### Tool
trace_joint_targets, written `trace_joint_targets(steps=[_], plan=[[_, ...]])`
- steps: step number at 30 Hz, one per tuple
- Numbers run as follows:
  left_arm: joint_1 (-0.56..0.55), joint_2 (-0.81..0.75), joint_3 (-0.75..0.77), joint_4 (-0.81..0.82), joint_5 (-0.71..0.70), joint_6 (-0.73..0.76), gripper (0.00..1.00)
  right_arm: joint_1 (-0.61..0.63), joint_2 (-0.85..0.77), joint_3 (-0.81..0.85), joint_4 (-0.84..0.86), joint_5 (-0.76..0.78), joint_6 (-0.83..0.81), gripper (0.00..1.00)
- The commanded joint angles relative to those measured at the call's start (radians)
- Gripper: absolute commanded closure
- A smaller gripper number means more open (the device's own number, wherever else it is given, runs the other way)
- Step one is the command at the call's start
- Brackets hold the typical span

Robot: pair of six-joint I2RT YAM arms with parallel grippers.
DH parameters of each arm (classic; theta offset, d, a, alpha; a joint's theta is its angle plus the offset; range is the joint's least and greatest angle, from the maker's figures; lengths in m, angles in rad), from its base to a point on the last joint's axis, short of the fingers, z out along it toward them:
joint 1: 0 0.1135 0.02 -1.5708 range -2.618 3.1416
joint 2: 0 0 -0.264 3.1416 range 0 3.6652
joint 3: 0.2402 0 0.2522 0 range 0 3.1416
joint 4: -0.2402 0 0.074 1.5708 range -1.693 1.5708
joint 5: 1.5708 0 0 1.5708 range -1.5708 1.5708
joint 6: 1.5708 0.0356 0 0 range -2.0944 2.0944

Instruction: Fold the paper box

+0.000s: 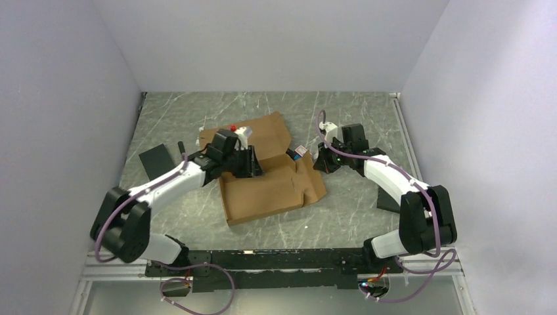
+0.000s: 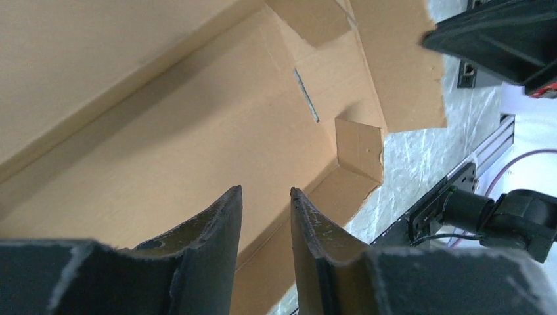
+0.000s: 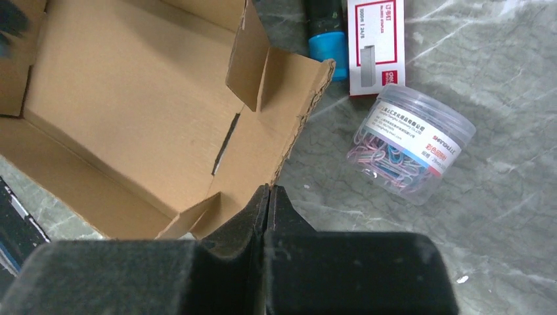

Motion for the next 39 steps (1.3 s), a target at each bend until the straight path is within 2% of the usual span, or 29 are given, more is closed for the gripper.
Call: trace_joint_targets(steps=[1,6,12,20,27,31,39], plan=[[-0.038,0.140,0.067,0.102,0.122,0.028,0.63,0.005,-0.046,0.061,0.024,-0.029,-0.013,1.00],[-0.046,0.296,0.136,0.084,0.101,0.053,0.65,0.031,-0.046,0.100,-0.018,-0.006,-0.053,1.00],[-0.058,0.412,0.199,0.081,0.095,0.061,0.69,0.104,-0.031,0.164,-0.089,0.078,-0.109,1.00],[-0.072,0.465,0.199,0.125,0.098,0.039,0.71,0.201,0.003,0.213,-0.145,0.117,-0.119,1.00],[-0.074,0.472,0.182,0.148,0.097,0.030,0.72,0.249,0.041,0.226,-0.154,0.067,-0.083,1.00],[-0.074,0.470,0.170,0.164,0.096,0.020,0.73,0.249,0.077,0.229,-0.159,-0.003,-0.067,0.97],[-0.074,0.472,0.154,0.172,0.094,0.017,0.74,0.249,0.065,0.216,-0.154,-0.086,-0.064,0.79]])
